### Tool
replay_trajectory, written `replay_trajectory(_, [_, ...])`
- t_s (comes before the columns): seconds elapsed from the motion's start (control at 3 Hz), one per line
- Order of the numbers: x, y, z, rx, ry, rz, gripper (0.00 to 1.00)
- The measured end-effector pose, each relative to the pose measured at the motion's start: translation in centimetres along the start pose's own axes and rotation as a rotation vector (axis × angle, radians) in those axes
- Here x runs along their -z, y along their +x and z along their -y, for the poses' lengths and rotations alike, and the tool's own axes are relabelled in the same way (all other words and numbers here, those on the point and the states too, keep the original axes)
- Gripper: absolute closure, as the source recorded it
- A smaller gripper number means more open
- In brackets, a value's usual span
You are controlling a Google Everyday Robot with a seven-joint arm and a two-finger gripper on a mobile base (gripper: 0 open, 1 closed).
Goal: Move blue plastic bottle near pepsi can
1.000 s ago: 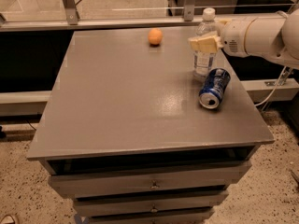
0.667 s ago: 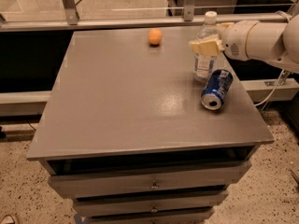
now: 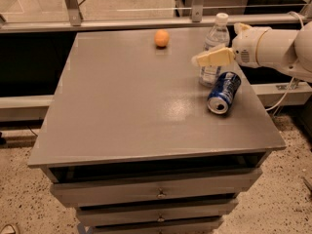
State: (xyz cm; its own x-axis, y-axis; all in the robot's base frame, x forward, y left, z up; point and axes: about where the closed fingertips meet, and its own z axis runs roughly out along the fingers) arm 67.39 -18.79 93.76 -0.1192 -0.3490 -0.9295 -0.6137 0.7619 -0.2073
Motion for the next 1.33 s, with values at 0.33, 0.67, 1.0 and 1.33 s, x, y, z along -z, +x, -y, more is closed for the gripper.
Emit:
replay_trajectory(0.33, [0.4,-0.3,0.2,0.001,0.007,0.003,0.00])
replay_trajectory(0.67, [4.8,-3.1,2.1,0.016,-0.022,0.046,0.00])
replay_trajectory(1.0, [10.3,-7.1,4.7,0.039,-0.050,0.101,0.00])
replay_trajectory(1.33, [12.0,-9.1,4.2,0.076,-0.088,0.114,0.00])
